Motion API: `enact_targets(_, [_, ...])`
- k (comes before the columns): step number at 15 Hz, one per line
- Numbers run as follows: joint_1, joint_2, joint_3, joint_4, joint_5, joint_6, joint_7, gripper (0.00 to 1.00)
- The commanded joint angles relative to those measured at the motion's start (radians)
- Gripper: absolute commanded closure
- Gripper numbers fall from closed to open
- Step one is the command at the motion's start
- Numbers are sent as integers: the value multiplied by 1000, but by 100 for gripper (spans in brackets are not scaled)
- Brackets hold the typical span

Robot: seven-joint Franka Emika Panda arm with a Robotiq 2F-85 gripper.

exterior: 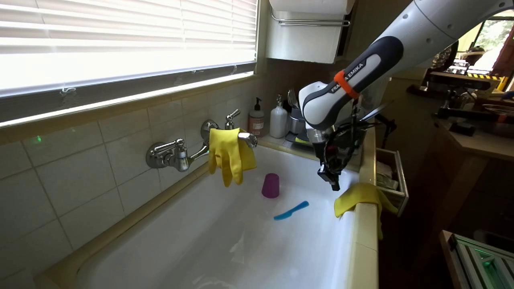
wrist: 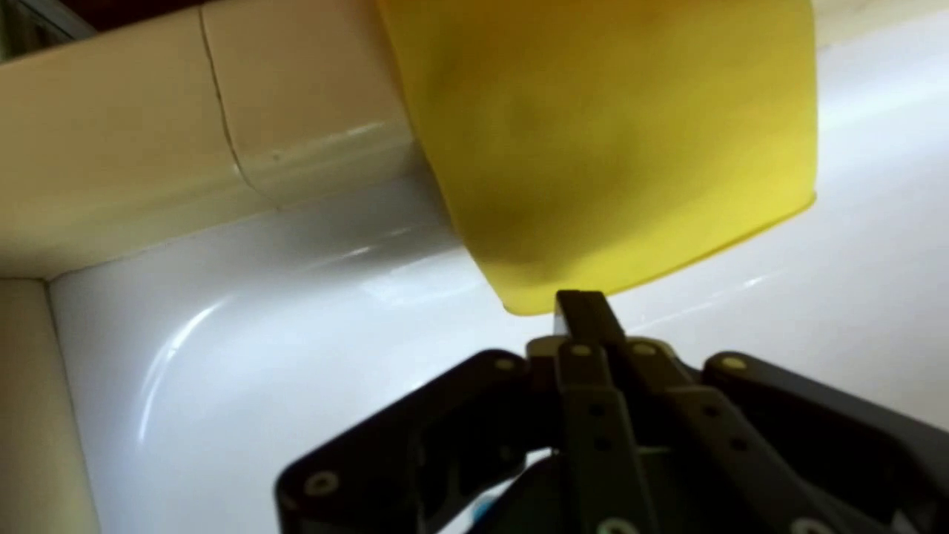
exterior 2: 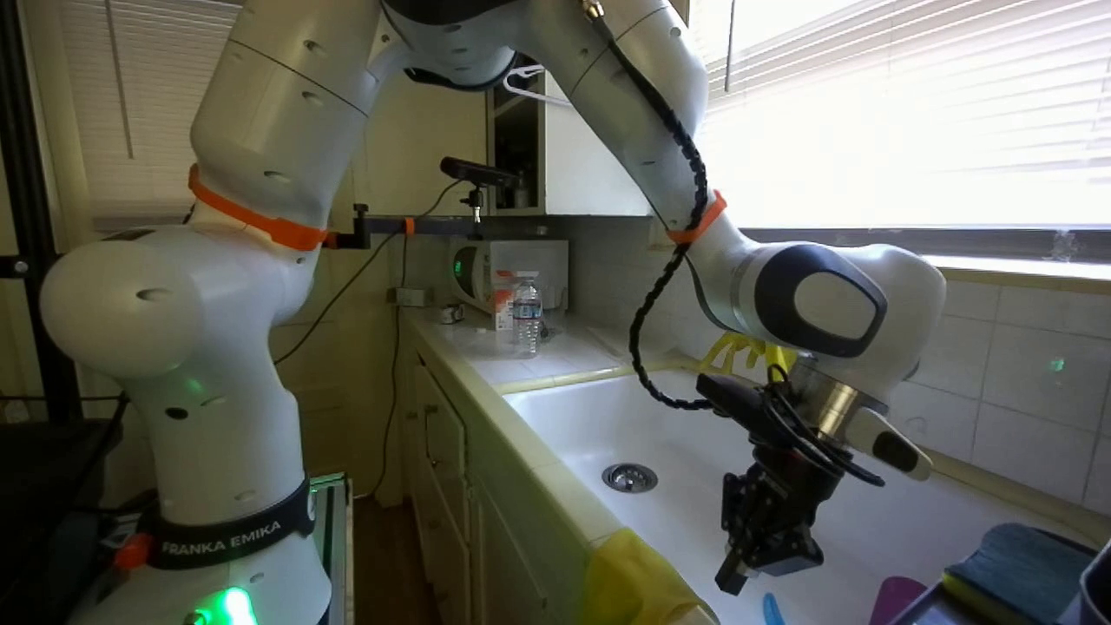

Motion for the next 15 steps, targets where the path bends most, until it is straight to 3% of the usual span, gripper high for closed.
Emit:
enact_targets(1, [-21,10,-1,24,62,28,30,100])
enact_targets(2, [-23,10,-1,28,71,28,34,100])
enact_targets(3, [-23,6,-3,29,73,25,36,74])
enact_targets(5, [-25,6,-1,39,72,-6,17,67])
enact_targets(11, [-22,-29,9,33,50,-126,-60,23])
enact_targets(14, [-2,-57,1,24,46,-201,4,1])
enact_targets(15, [4,-69,-2,15,49,-211,32,0])
